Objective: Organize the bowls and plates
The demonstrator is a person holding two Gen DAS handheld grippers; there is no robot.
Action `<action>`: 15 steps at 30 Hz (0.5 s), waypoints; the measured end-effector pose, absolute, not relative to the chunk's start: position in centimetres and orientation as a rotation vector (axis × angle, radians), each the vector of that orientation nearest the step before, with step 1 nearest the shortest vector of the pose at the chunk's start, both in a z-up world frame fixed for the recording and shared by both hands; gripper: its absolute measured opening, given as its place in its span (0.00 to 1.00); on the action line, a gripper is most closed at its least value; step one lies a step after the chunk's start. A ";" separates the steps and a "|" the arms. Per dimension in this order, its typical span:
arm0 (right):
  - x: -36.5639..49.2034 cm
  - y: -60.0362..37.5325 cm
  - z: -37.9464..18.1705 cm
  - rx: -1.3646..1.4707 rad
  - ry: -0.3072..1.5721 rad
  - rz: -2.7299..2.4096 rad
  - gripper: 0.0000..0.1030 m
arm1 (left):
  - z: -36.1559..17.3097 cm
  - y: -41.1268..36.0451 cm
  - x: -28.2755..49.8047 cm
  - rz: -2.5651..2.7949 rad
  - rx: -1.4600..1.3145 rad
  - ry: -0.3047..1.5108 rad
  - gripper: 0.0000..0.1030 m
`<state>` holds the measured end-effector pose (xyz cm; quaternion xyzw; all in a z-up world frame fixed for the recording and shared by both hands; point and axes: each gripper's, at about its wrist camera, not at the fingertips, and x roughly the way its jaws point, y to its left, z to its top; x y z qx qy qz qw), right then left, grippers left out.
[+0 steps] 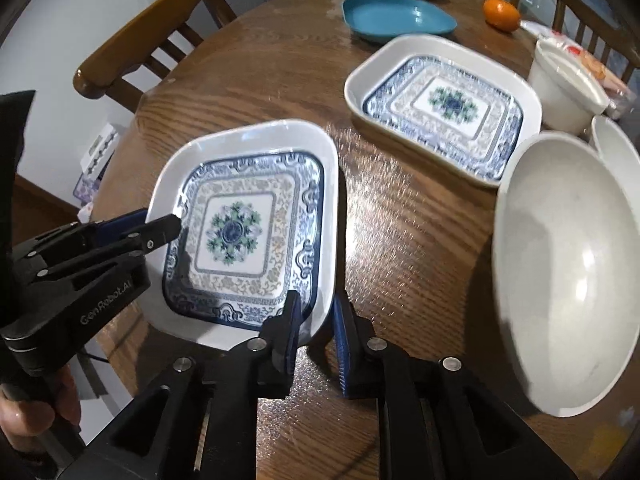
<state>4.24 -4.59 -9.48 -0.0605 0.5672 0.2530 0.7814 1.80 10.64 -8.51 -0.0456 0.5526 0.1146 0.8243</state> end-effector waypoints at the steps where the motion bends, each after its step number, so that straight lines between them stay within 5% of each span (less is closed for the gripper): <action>1: 4.2 -4.8 -8.9 -0.121 1.209 0.550 0.17 | -8.4 10.6 1.9 0.246 -0.099 1.172 0.37; 3: 4.2 -5.2 -8.1 -0.102 1.187 0.559 0.19 | -8.0 10.6 2.0 0.257 -0.093 1.159 0.51; 7: 3.8 -5.8 -6.9 -0.061 1.154 0.589 0.29 | -6.6 10.7 1.7 0.273 -0.091 1.144 0.52; 15: 3.6 -7.5 -5.7 0.038 1.114 0.625 0.31 | -3.5 8.7 1.5 0.278 -0.050 1.091 0.55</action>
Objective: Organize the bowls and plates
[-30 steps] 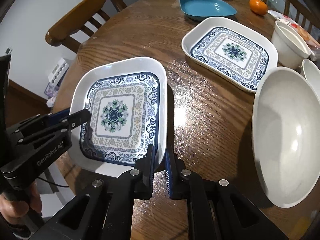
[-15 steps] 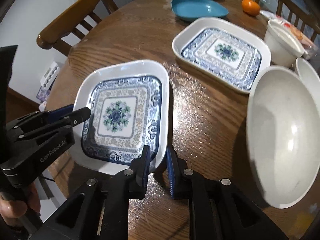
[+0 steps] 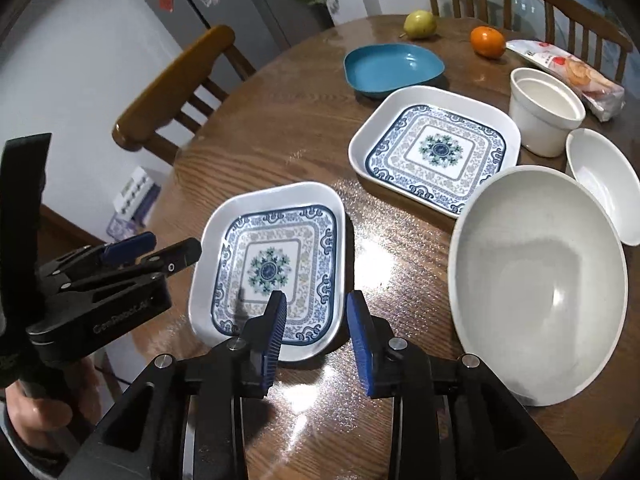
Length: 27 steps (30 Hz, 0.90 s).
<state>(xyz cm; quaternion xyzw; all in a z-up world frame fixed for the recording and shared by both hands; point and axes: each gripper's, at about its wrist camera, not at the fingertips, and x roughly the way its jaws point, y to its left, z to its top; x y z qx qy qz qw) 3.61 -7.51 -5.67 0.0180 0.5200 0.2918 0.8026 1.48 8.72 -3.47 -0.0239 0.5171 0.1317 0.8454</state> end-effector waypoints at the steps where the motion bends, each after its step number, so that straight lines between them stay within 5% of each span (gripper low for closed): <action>1: 3.5 -7.7 -5.7 0.044 1.111 0.631 0.31 | -3.3 8.5 1.5 0.276 -0.048 1.086 0.55; 10: 3.5 -8.5 -6.1 0.041 1.118 0.623 0.31 | -2.3 7.4 1.7 0.246 -0.054 1.047 0.56; 12: 3.5 -8.8 -6.2 0.045 1.121 0.617 0.31 | -2.2 7.5 1.8 0.246 -0.060 1.040 0.66; 22: 4.8 -8.4 -5.6 0.034 1.121 0.606 0.31 | -2.0 8.1 3.4 0.246 -0.088 1.034 0.82; 27: 6.0 -7.9 -5.0 0.028 1.121 0.607 0.31 | -1.8 8.7 4.9 0.227 -0.098 1.037 0.83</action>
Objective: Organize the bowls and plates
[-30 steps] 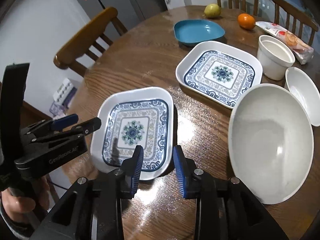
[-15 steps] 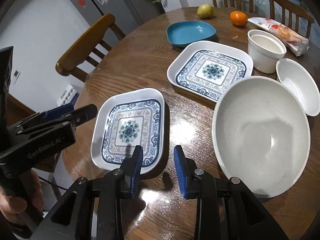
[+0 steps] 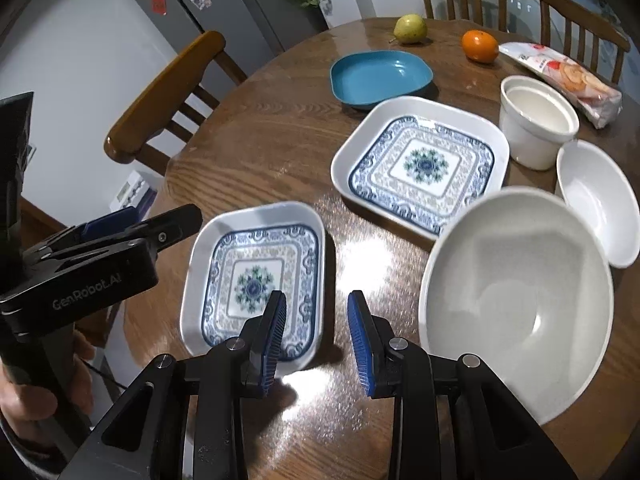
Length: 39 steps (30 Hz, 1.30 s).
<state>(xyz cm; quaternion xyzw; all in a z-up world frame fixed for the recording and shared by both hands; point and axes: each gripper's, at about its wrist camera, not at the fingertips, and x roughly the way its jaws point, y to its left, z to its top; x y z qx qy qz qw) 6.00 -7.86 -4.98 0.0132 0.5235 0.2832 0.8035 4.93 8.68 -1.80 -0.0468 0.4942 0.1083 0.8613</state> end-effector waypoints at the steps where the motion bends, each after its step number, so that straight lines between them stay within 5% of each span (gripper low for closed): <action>1: 6.2 -7.8 -4.7 0.026 1.117 0.605 0.31 | -1.7 8.7 5.5 0.218 -0.094 1.035 0.83; 13: 13.2 -10.1 -1.5 0.041 1.073 0.453 0.31 | -2.1 6.7 11.5 0.100 -0.050 1.059 0.83; 39: 20.5 -11.0 -7.9 -0.083 1.338 0.219 0.31 | -8.9 3.4 19.5 0.026 0.105 1.248 0.82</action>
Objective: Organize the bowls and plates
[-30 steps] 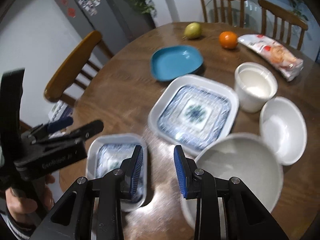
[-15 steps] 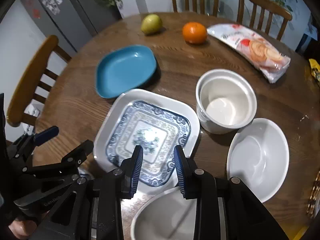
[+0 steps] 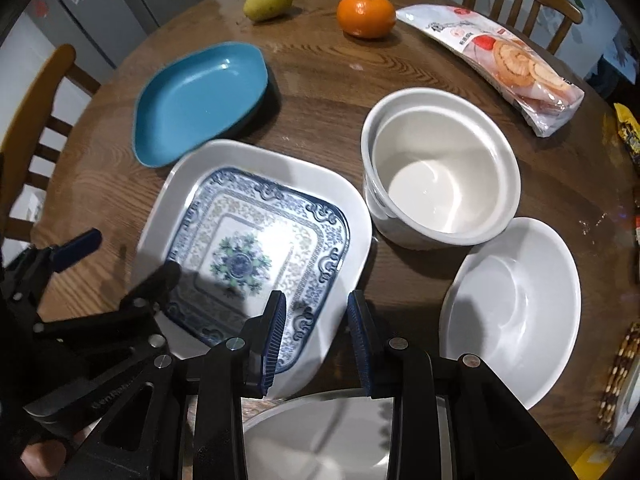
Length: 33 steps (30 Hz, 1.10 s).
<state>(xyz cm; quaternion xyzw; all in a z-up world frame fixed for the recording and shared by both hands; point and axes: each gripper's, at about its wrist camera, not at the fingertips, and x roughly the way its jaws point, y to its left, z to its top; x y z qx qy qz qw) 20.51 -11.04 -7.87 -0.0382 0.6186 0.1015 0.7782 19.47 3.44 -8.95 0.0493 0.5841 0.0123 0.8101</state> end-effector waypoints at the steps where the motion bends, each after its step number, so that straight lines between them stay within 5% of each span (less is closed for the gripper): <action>1: 20.6 -11.0 -7.9 -0.087 1.343 0.215 0.31 | -9.0 3.4 19.5 0.026 0.105 1.250 0.82; 7: 21.2 -11.0 -8.8 -0.098 1.369 0.211 0.31 | -9.6 3.4 20.1 0.023 0.115 1.277 0.82; 13: 21.5 -11.2 -9.3 -0.082 1.370 0.224 0.31 | -10.0 3.5 20.6 0.003 0.107 1.283 0.70; 21: 21.9 -11.0 -9.7 -0.086 1.360 0.264 0.22 | -9.6 3.3 20.6 -0.020 0.074 1.281 0.33; 25: 22.0 -10.5 -9.8 -0.092 1.354 0.278 0.21 | -9.6 3.8 20.6 -0.007 0.061 1.283 0.32; 33: 21.6 -10.3 -9.1 -0.097 1.331 0.290 0.13 | -9.4 5.4 20.0 0.028 0.053 1.286 0.11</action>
